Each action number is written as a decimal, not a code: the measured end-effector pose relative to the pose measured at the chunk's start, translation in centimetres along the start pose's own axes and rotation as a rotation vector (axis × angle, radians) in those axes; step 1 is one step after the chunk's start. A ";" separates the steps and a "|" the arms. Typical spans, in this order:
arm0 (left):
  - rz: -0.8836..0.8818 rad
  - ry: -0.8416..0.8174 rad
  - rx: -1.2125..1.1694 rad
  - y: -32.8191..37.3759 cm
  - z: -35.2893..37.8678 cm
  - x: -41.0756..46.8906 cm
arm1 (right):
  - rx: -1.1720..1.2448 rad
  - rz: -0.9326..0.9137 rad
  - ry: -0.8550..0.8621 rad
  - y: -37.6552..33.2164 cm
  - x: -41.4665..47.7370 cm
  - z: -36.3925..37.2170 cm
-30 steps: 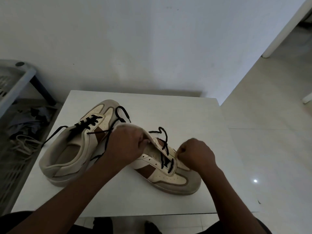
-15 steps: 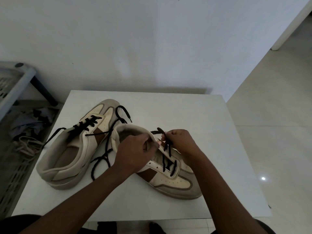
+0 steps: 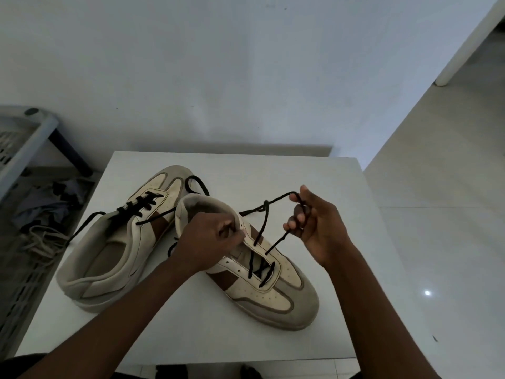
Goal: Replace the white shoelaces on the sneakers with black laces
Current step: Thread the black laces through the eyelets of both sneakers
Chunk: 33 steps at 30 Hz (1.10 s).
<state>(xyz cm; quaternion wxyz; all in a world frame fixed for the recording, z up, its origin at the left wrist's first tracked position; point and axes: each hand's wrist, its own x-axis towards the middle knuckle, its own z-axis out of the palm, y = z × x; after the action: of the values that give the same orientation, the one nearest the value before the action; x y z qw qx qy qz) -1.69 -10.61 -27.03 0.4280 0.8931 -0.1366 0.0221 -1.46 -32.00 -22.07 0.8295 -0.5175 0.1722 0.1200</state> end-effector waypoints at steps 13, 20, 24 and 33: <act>-0.020 -0.088 0.041 -0.3 -0.8 0.2 | -0.822 0.128 -0.050 -0.2 -0.3 -2.1; -0.069 -0.153 0.007 0.0 -1.2 0.2 | 0.035 0.018 0.102 -1.9 -0.4 -3.5; -0.078 -0.189 0.012 0.1 -1.2 0.2 | -0.372 0.153 0.150 -1.3 -0.1 -4.2; -0.044 -0.182 0.038 -0.2 -1.0 0.3 | -1.406 -0.307 0.117 2.9 2.1 -2.4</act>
<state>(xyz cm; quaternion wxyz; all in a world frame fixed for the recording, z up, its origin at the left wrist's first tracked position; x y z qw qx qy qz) -1.25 -9.77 -26.50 0.3970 0.9023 -0.1550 -0.0656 -1.00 -32.86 -26.32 0.2974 -0.9528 0.0236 0.0566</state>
